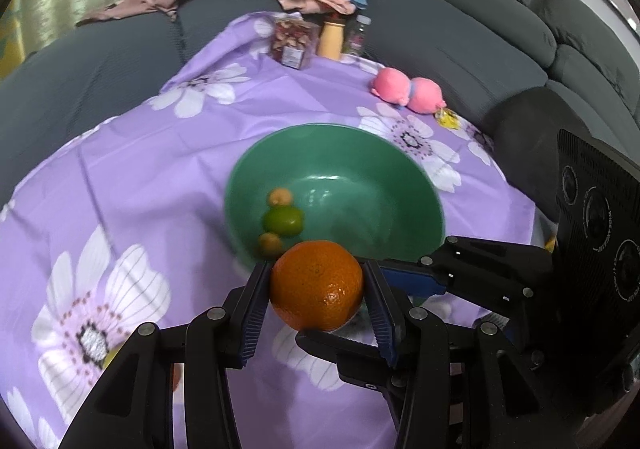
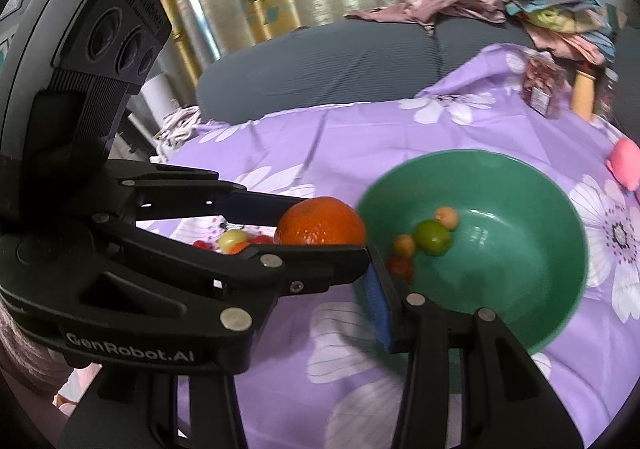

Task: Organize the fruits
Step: 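Carry the orange over the green bowl and open the left gripper, then withdraw both grippers from the bowl back toward the fruits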

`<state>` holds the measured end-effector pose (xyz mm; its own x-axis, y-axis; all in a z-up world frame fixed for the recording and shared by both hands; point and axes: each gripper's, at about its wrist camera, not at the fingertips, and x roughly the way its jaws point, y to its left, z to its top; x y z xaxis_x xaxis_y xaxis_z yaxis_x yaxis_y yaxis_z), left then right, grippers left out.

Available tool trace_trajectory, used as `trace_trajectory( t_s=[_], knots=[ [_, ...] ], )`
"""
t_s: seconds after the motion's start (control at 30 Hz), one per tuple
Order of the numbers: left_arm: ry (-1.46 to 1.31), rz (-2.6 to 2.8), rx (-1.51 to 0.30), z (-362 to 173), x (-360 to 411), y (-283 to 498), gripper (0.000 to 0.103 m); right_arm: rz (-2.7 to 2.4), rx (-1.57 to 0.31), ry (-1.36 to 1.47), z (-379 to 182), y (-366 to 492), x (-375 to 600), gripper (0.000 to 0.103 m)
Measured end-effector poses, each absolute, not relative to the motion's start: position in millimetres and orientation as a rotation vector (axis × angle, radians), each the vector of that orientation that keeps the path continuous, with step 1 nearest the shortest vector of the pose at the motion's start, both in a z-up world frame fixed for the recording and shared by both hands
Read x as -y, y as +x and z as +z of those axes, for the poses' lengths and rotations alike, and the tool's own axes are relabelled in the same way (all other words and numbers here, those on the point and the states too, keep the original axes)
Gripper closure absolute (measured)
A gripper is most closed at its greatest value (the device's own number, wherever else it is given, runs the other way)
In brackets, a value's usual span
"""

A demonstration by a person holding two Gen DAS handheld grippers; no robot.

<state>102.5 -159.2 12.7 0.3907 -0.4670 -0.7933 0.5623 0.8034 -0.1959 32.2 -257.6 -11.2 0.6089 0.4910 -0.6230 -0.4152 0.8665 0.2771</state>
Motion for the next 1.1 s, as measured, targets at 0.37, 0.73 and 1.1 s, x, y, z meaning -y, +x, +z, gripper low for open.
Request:
trace_trajectory(
  t_s=[0.37, 0.73, 1.1],
  knots=[
    [0.106, -0.722, -1.029, -7.8, 194.4, 121.3, 0.056, 0.433, -0.792, 0.153, -27.2, 44.8, 288.5, 0.058],
    [0.093, -0.715, -1.072, -19.5, 203.2, 127.3, 0.056, 0.401, -0.829, 0.177, -39.4, 48.6, 297.5, 0.056],
    [0.098, -0.638, -1.035, -7.4, 182.0, 113.6, 0.021, 0.393, -0.818, 0.162, -30.9, 36.3, 295.8, 0.050]
  ],
)
